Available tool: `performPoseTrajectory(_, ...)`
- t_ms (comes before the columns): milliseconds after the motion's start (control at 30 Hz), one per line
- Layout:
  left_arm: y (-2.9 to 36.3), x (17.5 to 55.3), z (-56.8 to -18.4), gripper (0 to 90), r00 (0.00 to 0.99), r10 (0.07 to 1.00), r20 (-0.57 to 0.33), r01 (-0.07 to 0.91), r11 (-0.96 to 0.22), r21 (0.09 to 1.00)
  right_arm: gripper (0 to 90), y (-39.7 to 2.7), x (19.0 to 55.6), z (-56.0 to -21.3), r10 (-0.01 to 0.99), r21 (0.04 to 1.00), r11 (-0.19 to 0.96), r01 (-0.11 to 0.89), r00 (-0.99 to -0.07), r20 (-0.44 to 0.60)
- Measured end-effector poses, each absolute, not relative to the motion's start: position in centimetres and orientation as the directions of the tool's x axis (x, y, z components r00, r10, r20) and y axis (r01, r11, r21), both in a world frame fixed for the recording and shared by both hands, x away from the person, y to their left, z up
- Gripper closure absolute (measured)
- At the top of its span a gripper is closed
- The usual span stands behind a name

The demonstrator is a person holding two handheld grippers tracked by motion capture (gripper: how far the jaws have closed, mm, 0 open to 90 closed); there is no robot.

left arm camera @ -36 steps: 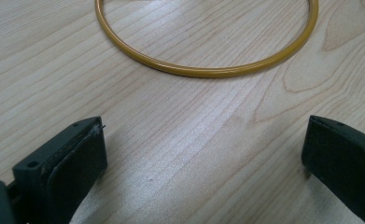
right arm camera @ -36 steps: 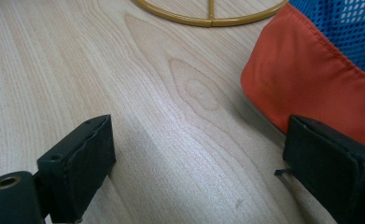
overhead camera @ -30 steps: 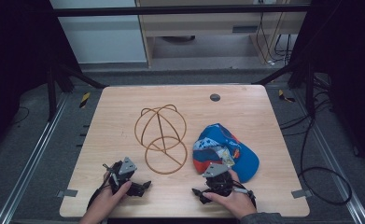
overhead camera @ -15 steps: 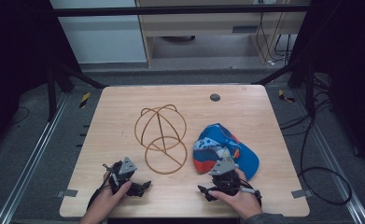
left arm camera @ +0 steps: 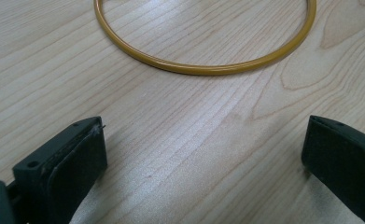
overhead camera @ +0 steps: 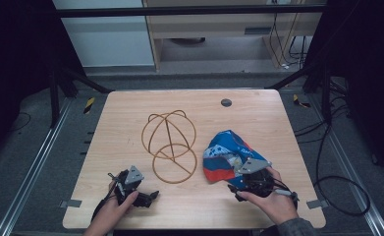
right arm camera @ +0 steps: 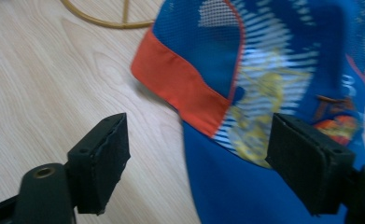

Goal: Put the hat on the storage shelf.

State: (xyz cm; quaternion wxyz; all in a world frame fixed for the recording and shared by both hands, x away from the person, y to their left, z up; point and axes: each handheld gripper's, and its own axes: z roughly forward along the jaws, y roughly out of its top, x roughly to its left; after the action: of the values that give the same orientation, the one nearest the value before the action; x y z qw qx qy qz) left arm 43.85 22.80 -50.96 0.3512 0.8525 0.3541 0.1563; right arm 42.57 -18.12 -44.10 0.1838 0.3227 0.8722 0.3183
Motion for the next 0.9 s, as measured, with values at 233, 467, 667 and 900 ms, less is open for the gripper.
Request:
performPoseTrajectory(233, 22.8, 43.8, -51.0, 0.0, 0.700, 0.714, 0.017, 0.494, -0.502, 0.709, 32.0, -19.7, 44.3, -41.7, 0.696, 0.622, 0.598, 0.505, -0.713, -0.089)
performPoseTrajectory(467, 22.8, 43.8, -51.0, 0.0, 0.700, 0.713, 0.016, 0.494, -0.502, 0.710, 38.5, -20.6, 46.2, -39.8, 0.704, 0.593, 0.609, 0.526, -0.703, -0.100)
performPoseTrajectory(667, 22.8, 43.8, -51.0, 0.0, 0.701, 0.713, 0.016, 0.494, -0.502, 0.710, 43.7, -20.7, 48.3, -39.2, 0.702, 0.574, 0.616, 0.539, -0.706, -0.090)
performPoseTrajectory(900, 22.8, 43.8, -51.0, 0.0, 0.701, 0.713, 0.017, 0.494, -0.503, 0.709, 50.0, -19.8, 50.3, -39.8, 0.692, 0.564, 0.611, 0.556, -0.721, -0.039)
